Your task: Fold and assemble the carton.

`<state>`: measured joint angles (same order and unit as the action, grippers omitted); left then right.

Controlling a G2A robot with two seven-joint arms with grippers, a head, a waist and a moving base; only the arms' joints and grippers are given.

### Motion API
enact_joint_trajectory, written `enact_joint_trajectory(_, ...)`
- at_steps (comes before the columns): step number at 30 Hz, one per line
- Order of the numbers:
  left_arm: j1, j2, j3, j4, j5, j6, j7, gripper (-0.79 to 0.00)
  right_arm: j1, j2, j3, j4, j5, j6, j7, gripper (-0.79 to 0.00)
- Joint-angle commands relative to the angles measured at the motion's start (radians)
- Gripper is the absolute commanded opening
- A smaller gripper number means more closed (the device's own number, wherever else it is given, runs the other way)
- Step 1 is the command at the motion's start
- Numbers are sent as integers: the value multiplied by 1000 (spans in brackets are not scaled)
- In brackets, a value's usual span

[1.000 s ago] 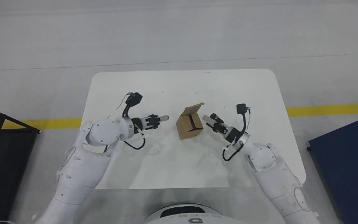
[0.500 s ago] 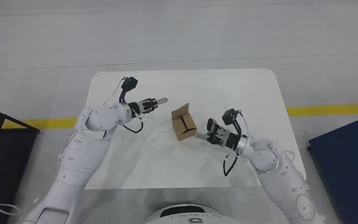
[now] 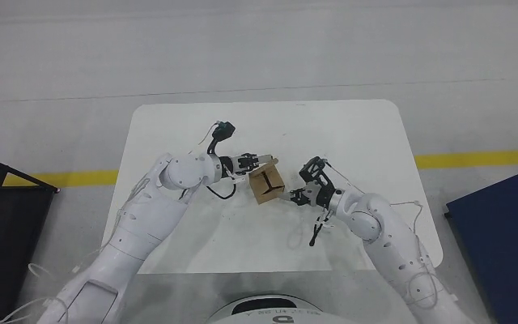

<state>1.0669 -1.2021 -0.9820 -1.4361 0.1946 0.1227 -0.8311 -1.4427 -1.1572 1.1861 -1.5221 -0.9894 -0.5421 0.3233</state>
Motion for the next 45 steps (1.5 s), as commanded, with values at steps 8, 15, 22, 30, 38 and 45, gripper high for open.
enact_joint_trajectory(8, 12, 12, 9, -20, 46, 53, -130, -43, 18, -4, -13, 71, 86, -56, -40, 0)
enact_joint_trajectory(15, -5, 14, 20, -15, 65, 66, -170, -114, -34, 32, 123, 74, 346, -277, 45, 0)
enact_joint_trajectory(22, -7, 11, 54, -12, 84, 73, -184, -169, -73, 40, 119, -46, 301, -192, 88, 0)
enact_joint_trajectory(30, 4, 17, 47, -27, 100, 71, -183, -182, -30, 26, 21, -29, 129, -65, 53, 0)
enact_joint_trajectory(38, 9, 20, 50, -35, 109, 64, -188, -286, -1, 13, -54, -9, 24, 11, 8, -68)
enact_joint_trajectory(45, 0, 20, 54, -31, 110, 65, -203, -289, 19, 8, -83, 6, 16, 18, -2, -465)
